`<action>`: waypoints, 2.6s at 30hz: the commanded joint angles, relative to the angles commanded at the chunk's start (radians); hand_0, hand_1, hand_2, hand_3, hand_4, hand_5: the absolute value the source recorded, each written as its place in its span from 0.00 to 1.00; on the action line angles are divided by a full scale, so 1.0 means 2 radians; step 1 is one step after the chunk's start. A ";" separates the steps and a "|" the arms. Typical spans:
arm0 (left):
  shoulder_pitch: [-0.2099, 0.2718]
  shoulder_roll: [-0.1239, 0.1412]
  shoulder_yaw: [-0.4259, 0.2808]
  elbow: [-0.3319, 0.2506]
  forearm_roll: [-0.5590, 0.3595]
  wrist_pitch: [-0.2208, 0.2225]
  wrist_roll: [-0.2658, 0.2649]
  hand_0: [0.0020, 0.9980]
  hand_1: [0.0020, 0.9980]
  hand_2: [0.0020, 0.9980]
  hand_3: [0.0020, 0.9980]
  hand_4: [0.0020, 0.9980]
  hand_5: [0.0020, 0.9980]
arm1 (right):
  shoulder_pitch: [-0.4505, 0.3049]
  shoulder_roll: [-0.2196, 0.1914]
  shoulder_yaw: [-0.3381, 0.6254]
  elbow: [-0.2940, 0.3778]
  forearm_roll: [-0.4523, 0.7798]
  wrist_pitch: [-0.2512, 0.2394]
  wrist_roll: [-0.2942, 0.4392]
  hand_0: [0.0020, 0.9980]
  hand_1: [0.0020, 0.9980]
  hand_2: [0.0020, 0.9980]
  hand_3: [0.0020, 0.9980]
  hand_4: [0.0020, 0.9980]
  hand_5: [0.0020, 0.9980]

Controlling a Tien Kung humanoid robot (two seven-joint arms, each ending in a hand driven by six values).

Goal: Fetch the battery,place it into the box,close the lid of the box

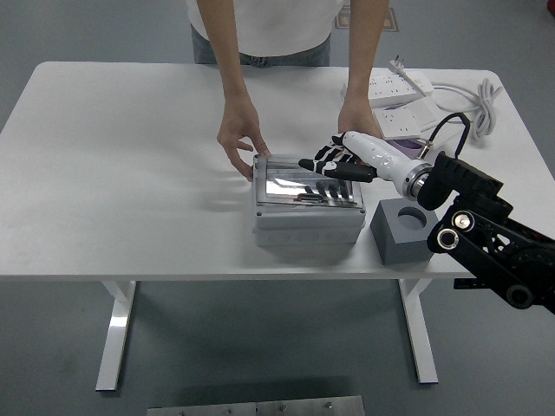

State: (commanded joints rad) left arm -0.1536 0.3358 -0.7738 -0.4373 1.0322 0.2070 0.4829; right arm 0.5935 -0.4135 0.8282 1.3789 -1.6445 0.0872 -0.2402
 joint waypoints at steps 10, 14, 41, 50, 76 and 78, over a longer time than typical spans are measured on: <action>0.001 0.000 -0.003 0.000 0.006 -0.002 0.002 0.63 0.70 0.57 0.54 0.50 0.00 | -0.002 0.000 0.026 0.002 -0.009 -0.007 0.006 0.59 0.58 0.65 0.67 1.00 1.00; 0.000 0.000 -0.003 0.000 0.008 -0.003 0.002 0.63 0.70 0.57 0.54 0.50 0.00 | -0.006 -0.004 0.045 0.001 -0.009 -0.008 0.011 0.60 0.59 0.65 0.67 0.98 1.00; -0.005 -0.008 0.001 0.001 0.002 -0.005 -0.004 0.63 0.70 0.57 0.54 0.50 0.00 | -0.136 0.051 0.267 -0.077 0.227 -0.086 0.291 0.41 0.47 0.54 0.60 0.91 0.88; -0.005 -0.009 0.004 0.002 -0.007 -0.006 -0.006 0.63 0.70 0.57 0.54 0.50 0.00 | -0.150 0.069 0.277 -0.083 0.282 -0.066 0.290 0.44 0.46 0.53 0.59 0.80 0.40; -0.010 -0.006 0.023 0.006 -0.047 0.007 -0.025 0.63 0.70 0.57 0.54 0.50 0.00 | -0.174 0.071 0.321 -0.069 0.297 -0.062 0.284 0.57 0.48 0.50 0.53 0.66 0.20; -0.010 -0.004 0.027 0.007 -0.055 0.009 -0.028 0.63 0.70 0.57 0.54 0.50 0.00 | -0.174 0.069 0.318 -0.068 0.297 -0.060 0.280 0.57 0.48 0.50 0.53 0.66 0.20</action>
State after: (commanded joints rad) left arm -0.1745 0.3278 -0.7192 -0.4236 0.9215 0.2257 0.4274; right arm 0.2447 -0.2760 1.4651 1.2424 -1.0509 -0.0323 0.3197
